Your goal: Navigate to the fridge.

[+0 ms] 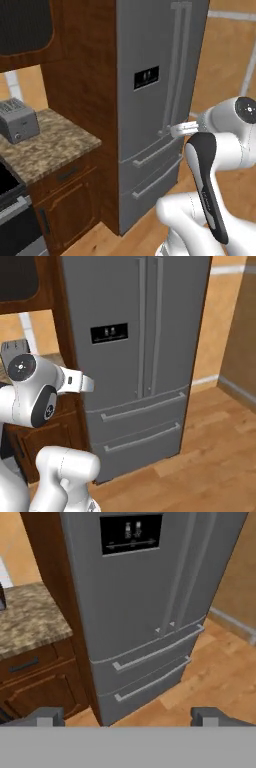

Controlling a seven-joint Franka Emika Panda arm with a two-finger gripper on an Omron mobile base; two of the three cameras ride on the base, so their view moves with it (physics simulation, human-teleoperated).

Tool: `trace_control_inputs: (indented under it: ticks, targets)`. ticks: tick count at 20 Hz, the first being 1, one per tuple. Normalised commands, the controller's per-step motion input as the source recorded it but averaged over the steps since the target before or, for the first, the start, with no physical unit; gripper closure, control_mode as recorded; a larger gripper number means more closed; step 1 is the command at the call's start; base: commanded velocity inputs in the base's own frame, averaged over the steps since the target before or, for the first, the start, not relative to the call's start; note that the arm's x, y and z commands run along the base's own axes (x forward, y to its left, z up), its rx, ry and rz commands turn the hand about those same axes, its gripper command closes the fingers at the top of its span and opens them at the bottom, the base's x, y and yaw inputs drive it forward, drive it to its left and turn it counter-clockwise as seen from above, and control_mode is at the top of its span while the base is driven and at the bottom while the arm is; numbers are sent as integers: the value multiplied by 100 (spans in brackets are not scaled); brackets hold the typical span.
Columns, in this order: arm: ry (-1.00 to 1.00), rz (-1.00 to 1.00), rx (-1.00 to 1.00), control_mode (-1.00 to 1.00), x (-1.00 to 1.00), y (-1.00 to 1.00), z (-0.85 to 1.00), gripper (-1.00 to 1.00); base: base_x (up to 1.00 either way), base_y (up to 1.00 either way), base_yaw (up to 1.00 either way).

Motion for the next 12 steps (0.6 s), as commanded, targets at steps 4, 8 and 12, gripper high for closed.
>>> trace_control_inputs:
  ticks: [4,8,12]
  targets:
    - [0,0,0,100,0,0,0,-100,65,-100,51]
    - [0,0,0,100,0,0,0,-100,27,-100,56]
    - [0,0,0,100,0,0,0,-100,15,-100,58]
